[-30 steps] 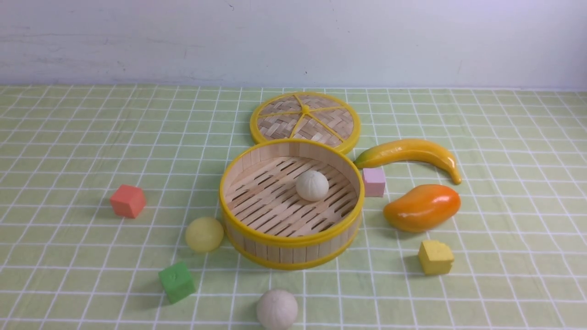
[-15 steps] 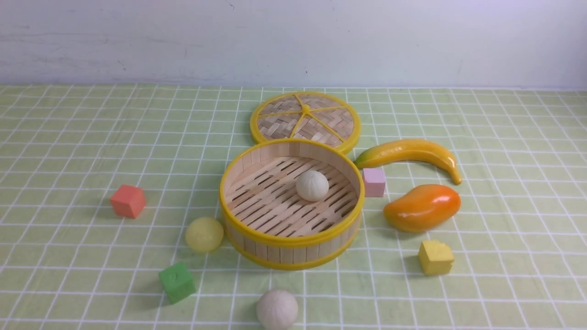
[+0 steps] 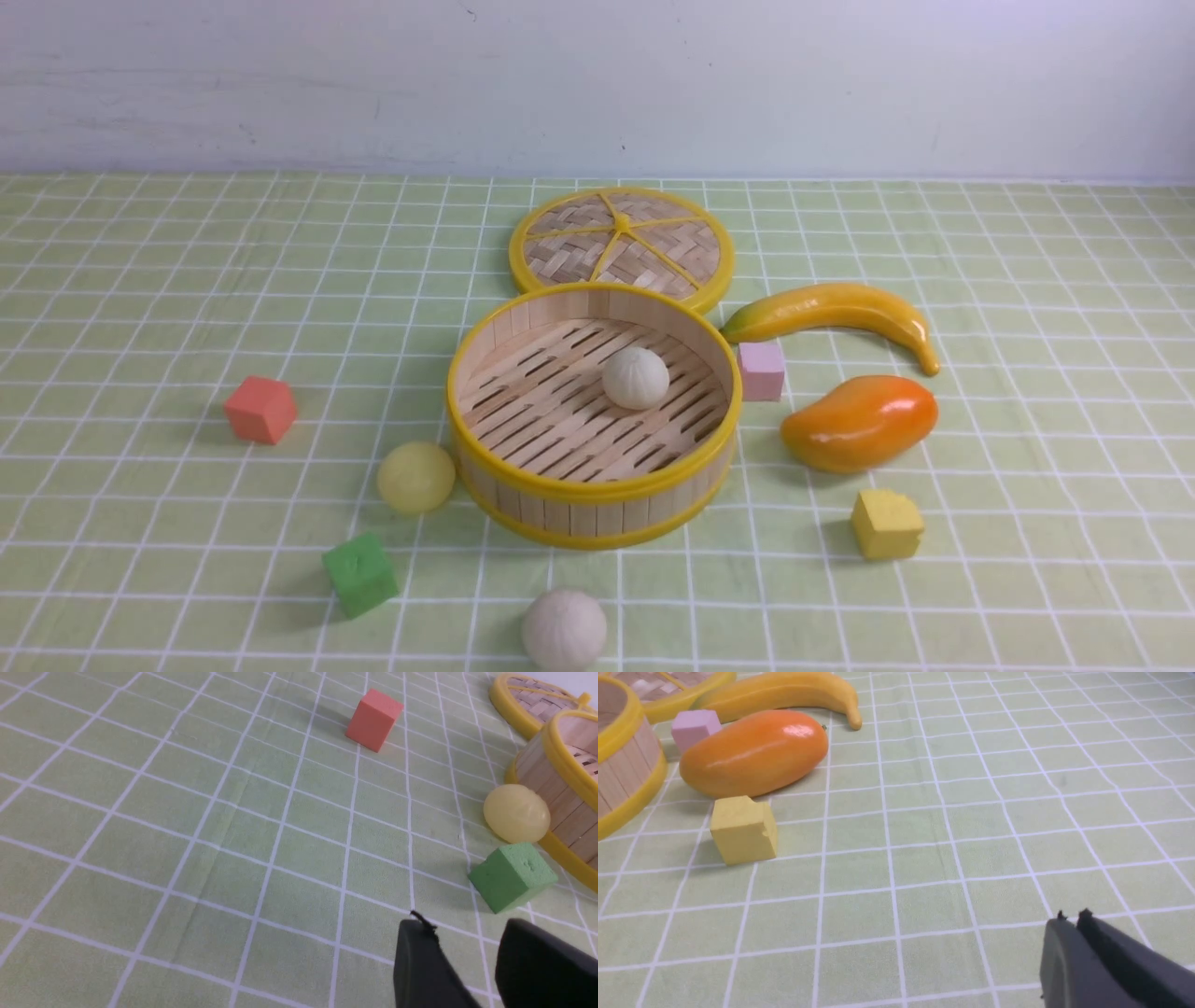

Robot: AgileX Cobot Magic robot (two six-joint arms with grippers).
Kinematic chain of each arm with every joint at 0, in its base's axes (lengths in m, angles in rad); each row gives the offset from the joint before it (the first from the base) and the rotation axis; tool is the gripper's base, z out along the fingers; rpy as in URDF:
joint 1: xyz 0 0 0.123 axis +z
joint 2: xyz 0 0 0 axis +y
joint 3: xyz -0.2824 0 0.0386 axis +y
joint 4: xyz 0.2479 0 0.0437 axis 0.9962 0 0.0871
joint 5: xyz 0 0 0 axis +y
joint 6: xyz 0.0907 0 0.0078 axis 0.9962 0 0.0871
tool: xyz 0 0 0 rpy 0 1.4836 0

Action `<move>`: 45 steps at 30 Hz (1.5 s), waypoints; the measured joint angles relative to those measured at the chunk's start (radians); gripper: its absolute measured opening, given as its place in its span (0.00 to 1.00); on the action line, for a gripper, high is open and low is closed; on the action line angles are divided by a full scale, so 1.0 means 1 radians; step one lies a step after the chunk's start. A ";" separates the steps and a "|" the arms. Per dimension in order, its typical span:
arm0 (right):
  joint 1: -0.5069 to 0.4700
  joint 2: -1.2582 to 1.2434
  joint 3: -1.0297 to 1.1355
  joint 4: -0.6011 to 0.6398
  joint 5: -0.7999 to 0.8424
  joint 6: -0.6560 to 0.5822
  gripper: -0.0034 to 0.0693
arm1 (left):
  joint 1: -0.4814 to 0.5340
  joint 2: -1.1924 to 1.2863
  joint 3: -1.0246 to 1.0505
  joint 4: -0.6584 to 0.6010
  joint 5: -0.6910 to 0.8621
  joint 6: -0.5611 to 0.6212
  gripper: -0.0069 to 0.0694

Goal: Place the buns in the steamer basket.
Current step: Use the left arm to grab a steamed stuffed bun

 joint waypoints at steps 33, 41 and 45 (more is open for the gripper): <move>0.000 0.000 0.000 0.000 -0.001 0.000 0.16 | 0.000 0.000 0.000 -0.244 -0.630 -0.065 0.40; 0.000 0.000 0.000 0.000 -0.001 0.001 0.18 | 0.000 0.027 -0.275 -0.274 -0.555 -0.079 0.40; 0.000 0.000 0.000 0.000 -0.001 0.001 0.18 | 0.000 0.132 -0.465 -0.289 -0.369 -0.092 0.40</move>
